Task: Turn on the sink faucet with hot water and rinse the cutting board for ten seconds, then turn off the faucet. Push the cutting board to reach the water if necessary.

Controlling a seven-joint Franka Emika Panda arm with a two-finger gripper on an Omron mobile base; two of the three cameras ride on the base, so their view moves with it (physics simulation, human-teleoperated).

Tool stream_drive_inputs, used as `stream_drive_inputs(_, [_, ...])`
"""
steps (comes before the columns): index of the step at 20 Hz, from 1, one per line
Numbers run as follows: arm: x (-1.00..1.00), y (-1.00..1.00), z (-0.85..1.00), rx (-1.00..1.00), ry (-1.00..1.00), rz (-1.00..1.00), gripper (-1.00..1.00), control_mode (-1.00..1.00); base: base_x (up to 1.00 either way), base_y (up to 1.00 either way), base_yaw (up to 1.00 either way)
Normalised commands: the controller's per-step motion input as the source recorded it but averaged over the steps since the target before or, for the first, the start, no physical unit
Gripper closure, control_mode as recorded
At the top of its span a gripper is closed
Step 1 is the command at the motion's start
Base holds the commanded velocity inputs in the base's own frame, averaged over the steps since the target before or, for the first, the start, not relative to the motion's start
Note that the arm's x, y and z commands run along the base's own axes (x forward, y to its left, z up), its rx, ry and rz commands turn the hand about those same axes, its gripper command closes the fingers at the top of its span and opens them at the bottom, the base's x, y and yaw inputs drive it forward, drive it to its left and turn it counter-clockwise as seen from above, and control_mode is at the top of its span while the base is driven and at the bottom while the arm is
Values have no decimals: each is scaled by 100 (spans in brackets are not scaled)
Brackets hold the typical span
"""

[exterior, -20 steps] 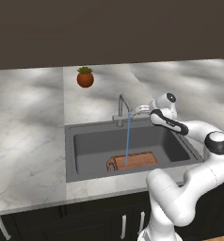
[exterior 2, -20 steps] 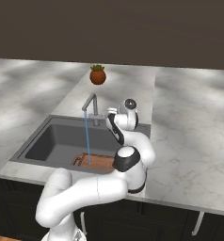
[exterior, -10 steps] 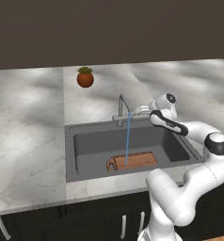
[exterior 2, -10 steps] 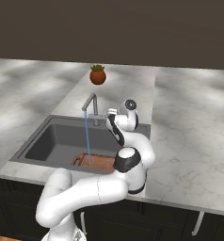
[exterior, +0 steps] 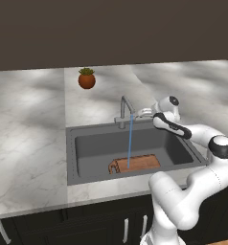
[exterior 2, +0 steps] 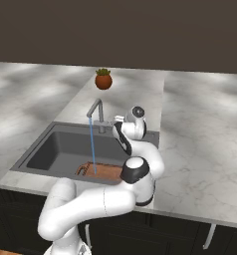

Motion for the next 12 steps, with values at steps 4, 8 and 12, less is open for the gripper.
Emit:
stream_drive_inputs(4, [0, 0, 0, 0, 0, 0, -100, -100, 0, 0, 0])
stream_drive_inputs(8, [0, 6, 0, 0, 0, 0, -100, -100, 0, 0, 0])
stream_drive_inputs(12, [0, 10, 0, 0, 0, 0, -100, -100, 0, 0, 0])
